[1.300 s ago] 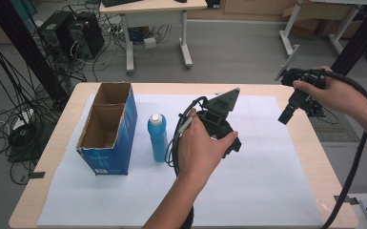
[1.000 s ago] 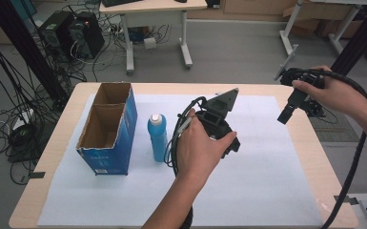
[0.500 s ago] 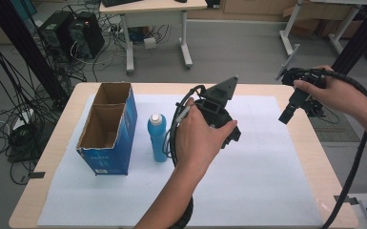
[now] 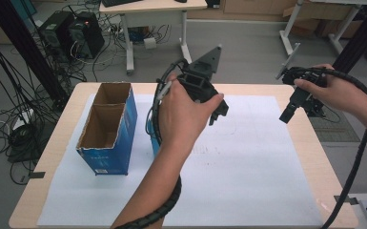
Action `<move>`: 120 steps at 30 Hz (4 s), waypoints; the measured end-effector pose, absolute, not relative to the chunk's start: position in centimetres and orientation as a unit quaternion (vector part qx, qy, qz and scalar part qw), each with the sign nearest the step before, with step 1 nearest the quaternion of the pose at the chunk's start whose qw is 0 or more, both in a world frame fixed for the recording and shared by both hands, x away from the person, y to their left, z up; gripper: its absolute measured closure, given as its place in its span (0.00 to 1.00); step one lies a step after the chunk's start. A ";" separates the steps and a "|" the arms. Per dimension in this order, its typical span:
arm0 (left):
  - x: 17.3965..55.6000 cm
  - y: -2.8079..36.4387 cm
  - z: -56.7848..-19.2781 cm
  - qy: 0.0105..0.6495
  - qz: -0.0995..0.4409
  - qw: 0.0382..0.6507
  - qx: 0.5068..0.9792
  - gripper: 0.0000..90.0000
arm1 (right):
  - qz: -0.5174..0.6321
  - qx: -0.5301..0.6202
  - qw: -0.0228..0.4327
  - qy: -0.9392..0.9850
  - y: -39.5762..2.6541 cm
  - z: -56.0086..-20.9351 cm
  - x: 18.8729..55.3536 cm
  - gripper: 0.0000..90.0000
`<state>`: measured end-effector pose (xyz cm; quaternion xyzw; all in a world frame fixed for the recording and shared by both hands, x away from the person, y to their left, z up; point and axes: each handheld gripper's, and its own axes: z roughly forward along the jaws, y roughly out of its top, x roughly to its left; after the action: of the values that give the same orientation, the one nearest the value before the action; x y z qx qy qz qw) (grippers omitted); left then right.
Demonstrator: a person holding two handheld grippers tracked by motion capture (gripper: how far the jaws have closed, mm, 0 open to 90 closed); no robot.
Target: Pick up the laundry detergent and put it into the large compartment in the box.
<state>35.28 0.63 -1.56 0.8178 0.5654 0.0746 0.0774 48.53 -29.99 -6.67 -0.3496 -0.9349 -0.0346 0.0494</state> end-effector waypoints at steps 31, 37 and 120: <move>39.4 7.0 -2.3 0.651 0.087 0.081 0.750 0.06 | -0.034 -0.346 0.051 -0.936 -30.0 -6.3 48.5 0.04; 40.6 7.6 -4.1 0.661 0.074 0.071 0.743 0.06 | -0.034 -0.346 0.048 -0.936 -30.0 -6.1 48.3 0.04; 42.7 7.4 -12.7 0.667 0.059 0.023 0.743 0.41 | -0.031 -0.343 0.050 -0.937 -30.4 -6.4 47.8 0.04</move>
<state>42.66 7.43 -12.72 0.7426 0.6667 0.0594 0.0230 47.79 -30.36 -6.36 -0.3433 -0.9374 -0.0309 0.0500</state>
